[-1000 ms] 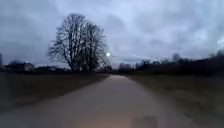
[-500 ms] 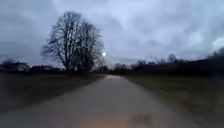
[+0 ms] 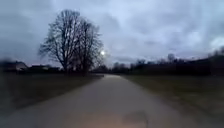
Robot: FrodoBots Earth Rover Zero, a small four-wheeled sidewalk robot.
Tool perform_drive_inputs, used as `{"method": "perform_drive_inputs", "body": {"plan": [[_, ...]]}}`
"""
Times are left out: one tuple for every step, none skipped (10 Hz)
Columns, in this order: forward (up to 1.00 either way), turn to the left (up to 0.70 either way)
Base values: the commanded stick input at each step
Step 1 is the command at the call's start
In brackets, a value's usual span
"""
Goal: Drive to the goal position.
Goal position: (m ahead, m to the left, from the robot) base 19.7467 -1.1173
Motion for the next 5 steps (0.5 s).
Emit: {"method": "perform_drive_inputs", "body": {"plan": [[1.00,0.04],[1.00,0.04],[1.00,0.04],[1.00,-0.05],[1.00,-0.30]]}}
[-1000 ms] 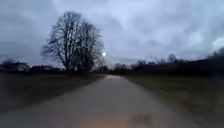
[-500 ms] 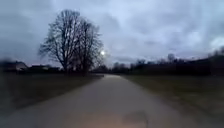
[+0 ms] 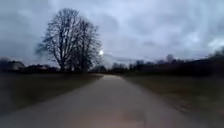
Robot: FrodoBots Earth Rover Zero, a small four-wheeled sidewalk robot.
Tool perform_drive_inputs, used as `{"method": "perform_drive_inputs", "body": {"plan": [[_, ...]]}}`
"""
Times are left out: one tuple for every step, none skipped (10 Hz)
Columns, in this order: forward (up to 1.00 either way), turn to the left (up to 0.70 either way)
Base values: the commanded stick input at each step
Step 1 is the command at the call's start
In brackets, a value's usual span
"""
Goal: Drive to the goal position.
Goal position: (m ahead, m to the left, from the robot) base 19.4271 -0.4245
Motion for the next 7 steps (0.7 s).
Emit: {"method": "perform_drive_inputs", "body": {"plan": [[1.00,-0.05],[1.00,0.04],[1.00,0.04],[1.00,0.04],[1.00,0.04],[1.00,0.04],[1.00,0.04]]}}
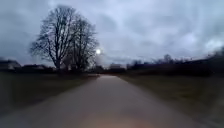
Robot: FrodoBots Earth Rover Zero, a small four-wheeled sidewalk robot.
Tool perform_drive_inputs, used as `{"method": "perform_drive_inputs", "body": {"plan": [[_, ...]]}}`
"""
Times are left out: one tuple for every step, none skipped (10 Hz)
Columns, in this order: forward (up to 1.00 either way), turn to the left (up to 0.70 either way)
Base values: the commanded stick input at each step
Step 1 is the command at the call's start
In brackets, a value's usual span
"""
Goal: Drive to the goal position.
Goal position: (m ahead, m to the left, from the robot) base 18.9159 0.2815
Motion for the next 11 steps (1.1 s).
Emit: {"method": "perform_drive_inputs", "body": {"plan": [[1.00,0.04],[1.00,0.04],[1.00,0.04],[1.00,0.04],[1.00,0.04],[1.00,0.04],[1.00,0.04],[1.00,0.04],[1.00,0.04],[1.00,0.04],[1.00,0.04]]}}
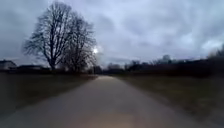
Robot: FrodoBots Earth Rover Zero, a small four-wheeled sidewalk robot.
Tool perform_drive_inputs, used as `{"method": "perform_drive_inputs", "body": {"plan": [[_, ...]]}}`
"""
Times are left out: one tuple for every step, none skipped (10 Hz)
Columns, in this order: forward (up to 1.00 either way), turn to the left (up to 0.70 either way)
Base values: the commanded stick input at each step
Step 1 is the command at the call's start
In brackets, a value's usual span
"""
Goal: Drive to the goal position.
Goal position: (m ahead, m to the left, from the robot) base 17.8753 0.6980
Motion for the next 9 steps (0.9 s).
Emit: {"method": "perform_drive_inputs", "body": {"plan": [[1.00,0.04],[1.00,0.04],[1.00,0.04],[1.00,0.04],[1.00,0.04],[1.00,0.04],[1.00,0.04],[1.00,0.04],[1.00,0.04]]}}
